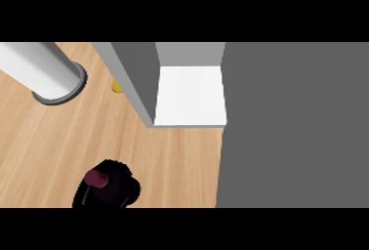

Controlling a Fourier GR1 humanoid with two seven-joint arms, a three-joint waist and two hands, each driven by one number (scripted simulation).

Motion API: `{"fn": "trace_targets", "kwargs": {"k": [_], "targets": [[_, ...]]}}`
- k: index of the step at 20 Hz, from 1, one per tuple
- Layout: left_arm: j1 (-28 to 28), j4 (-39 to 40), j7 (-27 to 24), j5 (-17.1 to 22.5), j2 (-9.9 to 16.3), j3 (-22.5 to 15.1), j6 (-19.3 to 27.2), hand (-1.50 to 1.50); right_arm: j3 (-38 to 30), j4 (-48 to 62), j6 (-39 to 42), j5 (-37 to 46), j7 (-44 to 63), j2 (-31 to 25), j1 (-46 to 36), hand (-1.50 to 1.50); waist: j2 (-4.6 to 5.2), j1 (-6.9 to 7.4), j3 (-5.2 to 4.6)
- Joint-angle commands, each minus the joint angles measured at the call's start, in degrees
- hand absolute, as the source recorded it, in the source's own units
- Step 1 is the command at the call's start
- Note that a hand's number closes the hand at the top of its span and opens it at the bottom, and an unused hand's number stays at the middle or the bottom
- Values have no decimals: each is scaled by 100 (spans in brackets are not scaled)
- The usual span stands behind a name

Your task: Pick up the wine, place it into the cabinet and close the cabinet

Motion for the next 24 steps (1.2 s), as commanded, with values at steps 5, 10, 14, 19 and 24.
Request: {"fn": "trace_targets", "kwargs": {"k": [5,10,14,19,24], "targets": [[-377,-6,-291,-463,432,318,580,150,-52,-675,45,-432,127,18,211,-150,2,-4,0],[3,-617,-165,-184,484,665,888,150,466,-515,29,201,-384,401,631,-150,-6,45,3],[-507,2,-878,-416,582,905,1135,150,-82,-546,18,-353,9,70,143,-150,7,9,-3],[98,-1478,-654,-601,188,579,1681,150,-26,-523,99,-378,31,118,271,-150,-7,49,3],[372,-2794,559,122,212,438,1196,150,27,-774,69,-329,120,187,431,-150,-17,45,5]]}}
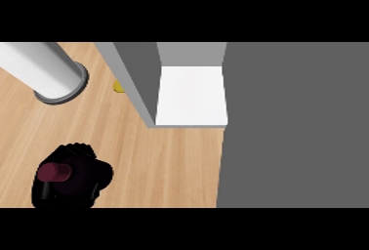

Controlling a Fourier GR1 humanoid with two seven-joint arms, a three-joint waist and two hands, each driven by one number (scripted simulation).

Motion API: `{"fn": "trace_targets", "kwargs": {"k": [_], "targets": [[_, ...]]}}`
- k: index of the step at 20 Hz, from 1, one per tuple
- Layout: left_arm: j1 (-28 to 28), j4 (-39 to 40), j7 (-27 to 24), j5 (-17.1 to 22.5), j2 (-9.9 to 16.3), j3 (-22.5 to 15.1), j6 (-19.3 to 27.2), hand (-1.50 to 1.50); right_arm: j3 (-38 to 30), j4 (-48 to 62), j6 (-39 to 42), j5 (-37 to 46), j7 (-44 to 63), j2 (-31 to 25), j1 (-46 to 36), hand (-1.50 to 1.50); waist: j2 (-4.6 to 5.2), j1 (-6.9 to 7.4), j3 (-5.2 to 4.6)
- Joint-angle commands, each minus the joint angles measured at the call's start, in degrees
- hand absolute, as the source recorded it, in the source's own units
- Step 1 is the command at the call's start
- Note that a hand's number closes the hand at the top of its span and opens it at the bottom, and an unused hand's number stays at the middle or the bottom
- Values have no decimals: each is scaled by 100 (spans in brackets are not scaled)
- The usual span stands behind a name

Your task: Pick up the wine, place it into the cabinet and close the cabinet

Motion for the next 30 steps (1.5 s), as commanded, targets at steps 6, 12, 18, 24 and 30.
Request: {"fn": "trace_targets", "kwargs": {"k": [6,12,18,24,30], "targets": [[379,-1919,1398,54,-369,-671,358,150,-92,-791,-61,-462,395,-1,103,-150,1,1,-1],[-368,-2202,2356,-423,-559,-1391,1222,150,-171,-391,-65,-495,344,-10,-112,-150,17,-27,-2],[-877,-2672,3161,-346,-566,-2515,2173,150,26,-661,-5,-480,180,154,345,-150,7,-98,3],[-1643,-2503,3585,-401,-567,-3304,3262,150,-52,-537,-42,-359,275,101,145,-150,14,-77,-2],[-2474,-2042,3757,-253,-568,-3323,3969,150,15,-832,307,-459,-192,222,916,-150,15,-129,2]]}}
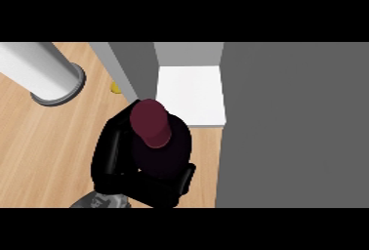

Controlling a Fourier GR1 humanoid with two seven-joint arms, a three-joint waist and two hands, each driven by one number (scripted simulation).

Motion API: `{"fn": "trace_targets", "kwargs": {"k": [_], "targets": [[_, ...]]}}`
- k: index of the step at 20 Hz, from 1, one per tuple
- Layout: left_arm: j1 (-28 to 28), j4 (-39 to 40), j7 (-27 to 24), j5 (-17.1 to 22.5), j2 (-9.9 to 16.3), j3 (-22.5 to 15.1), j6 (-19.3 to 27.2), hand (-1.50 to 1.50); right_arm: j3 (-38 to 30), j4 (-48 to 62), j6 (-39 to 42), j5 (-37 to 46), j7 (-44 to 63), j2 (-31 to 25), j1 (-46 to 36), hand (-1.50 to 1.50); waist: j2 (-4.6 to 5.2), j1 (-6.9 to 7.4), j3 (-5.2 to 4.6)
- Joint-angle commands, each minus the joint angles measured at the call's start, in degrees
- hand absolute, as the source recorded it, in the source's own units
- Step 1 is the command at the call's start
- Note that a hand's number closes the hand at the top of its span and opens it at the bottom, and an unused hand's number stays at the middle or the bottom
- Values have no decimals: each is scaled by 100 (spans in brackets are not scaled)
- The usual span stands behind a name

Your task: Pick up the wine, place it into the cabinet and close the cabinet

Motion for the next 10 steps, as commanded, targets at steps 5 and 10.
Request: {"fn": "trace_targets", "kwargs": {"k": [5,10], "targets": [[-1293,801,256,-64,-4,-444,1375,150,-202,-607,171,-634,31,-12,317,-150,9,-15,0],[-1565,1175,134,51,-4,-394,1447,150,-117,-659,225,-465,25,31,384,-150,8,6,-2]]}}
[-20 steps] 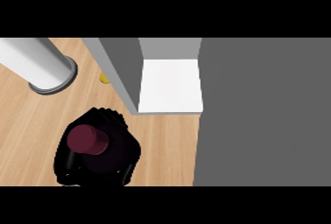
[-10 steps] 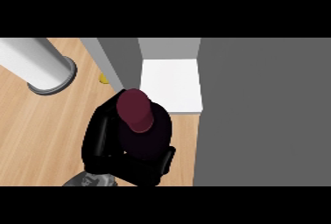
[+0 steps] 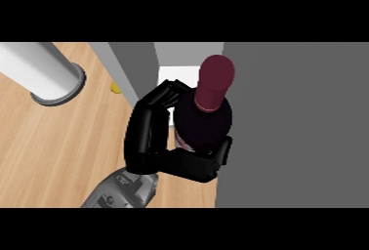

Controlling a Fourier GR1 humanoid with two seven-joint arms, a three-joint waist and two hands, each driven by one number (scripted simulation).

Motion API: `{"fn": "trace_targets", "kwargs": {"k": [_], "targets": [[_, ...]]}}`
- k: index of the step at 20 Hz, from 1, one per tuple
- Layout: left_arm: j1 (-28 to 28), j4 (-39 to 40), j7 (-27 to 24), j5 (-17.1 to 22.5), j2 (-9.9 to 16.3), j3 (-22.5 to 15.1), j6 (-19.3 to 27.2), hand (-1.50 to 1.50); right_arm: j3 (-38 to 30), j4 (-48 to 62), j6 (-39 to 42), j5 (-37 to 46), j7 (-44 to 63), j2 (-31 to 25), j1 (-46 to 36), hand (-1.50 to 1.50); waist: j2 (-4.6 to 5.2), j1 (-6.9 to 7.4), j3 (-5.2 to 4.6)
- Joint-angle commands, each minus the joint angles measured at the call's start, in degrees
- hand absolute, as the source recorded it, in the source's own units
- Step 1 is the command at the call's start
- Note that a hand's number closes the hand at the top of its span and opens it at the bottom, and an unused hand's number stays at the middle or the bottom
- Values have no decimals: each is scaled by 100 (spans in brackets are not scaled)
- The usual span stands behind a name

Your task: Pick up the wine, place it into the cabinet and close the cabinet

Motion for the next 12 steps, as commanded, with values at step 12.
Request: {"fn": "trace_targets", "kwargs": {"k": [12], "targets": [[-324,996,-798,369,-2,-162,439,150,-249,-887,-149,-766,870,-231,-159,-150,-2,20,-4]]}}
